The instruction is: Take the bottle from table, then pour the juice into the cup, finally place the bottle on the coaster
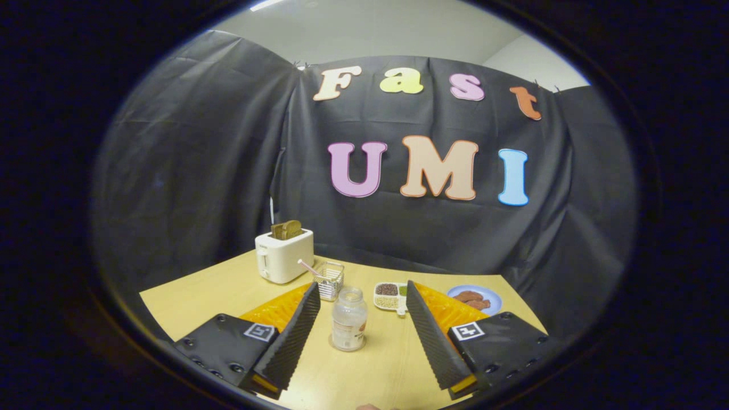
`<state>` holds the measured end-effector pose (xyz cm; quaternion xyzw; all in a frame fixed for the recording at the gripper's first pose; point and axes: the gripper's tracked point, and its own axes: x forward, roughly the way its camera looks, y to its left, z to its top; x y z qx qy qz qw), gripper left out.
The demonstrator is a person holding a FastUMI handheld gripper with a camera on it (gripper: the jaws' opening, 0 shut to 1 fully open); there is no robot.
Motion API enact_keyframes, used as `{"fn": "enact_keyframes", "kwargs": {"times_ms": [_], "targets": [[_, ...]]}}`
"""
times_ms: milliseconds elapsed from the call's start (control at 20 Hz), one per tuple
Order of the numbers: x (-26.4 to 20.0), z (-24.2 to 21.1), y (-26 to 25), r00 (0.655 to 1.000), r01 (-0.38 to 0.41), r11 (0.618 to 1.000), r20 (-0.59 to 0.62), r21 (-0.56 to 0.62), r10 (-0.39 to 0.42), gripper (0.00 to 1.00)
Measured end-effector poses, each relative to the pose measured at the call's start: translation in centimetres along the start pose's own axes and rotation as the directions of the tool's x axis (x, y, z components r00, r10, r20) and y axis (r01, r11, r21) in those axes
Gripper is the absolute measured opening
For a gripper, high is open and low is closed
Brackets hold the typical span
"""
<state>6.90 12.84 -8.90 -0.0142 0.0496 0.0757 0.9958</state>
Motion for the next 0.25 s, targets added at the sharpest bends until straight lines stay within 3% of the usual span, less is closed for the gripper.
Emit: {"fn": "enact_keyframes", "kwargs": {"times_ms": [250], "targets": [[-1.6, 1.7, -2.3, 0.999, 0.027, 1.000, 0.017, -0.006, -0.027, 0.96]]}}
